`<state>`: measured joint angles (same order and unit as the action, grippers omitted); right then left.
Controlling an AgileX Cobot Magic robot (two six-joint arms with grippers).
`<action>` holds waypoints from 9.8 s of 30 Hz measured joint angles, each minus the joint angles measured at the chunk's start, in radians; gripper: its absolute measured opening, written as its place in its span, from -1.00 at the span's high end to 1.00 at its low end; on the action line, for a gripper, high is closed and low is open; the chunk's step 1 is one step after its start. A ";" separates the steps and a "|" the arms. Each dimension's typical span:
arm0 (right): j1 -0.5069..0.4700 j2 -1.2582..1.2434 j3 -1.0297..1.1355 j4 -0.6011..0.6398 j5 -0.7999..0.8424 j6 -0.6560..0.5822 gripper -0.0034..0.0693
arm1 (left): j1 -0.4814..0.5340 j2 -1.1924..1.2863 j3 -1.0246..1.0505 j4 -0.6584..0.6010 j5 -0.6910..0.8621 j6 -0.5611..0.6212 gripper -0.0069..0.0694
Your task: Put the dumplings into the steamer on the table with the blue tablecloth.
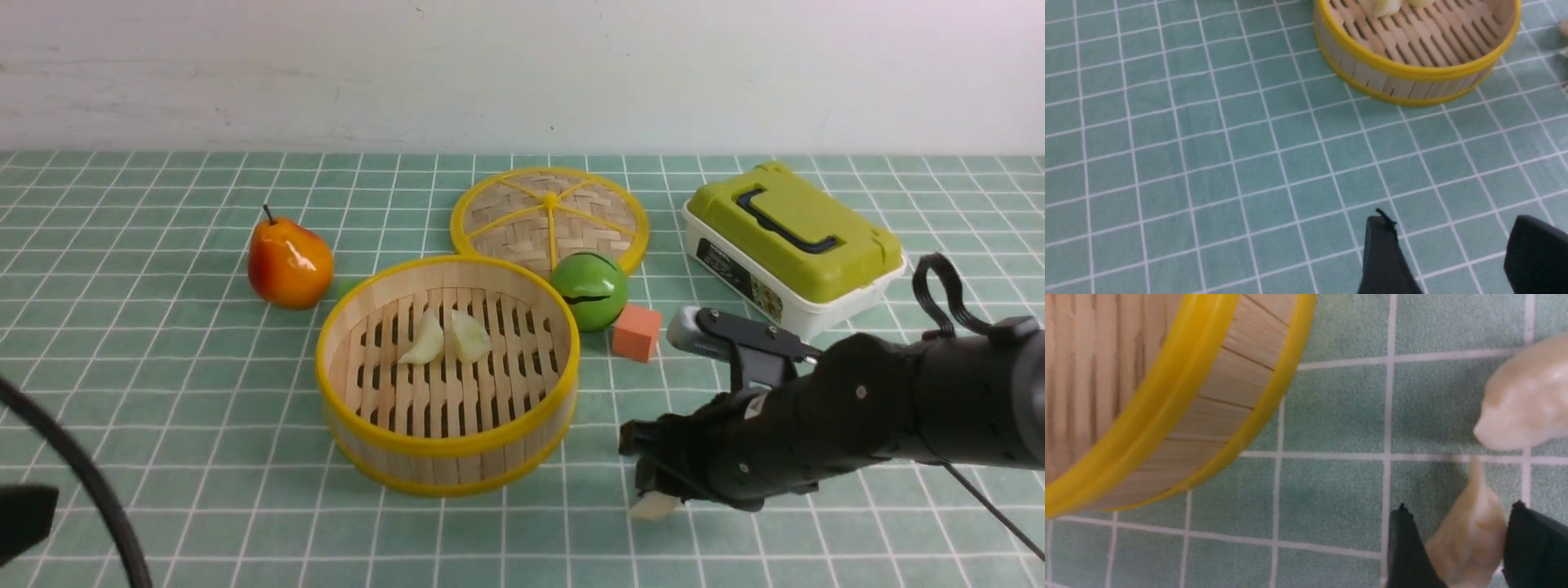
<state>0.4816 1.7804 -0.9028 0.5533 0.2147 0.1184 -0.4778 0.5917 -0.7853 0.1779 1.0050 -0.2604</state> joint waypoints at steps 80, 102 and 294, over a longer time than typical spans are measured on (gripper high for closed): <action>-0.019 0.091 -0.269 -0.869 0.201 0.827 -0.45 | 0.000 -0.440 0.412 0.106 -0.331 -0.133 0.86; -0.021 0.110 -0.286 -0.525 0.237 0.279 0.21 | 0.000 -0.440 0.412 0.109 -0.331 -0.133 0.85; -0.443 -1.792 0.921 -0.454 0.171 -0.054 0.87 | 0.000 -0.440 0.412 0.150 -0.336 -0.133 0.50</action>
<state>0.0384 -0.0112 0.0183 0.0993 0.3852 0.0643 -0.4778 0.1521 -0.3728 0.3280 0.6691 -0.3931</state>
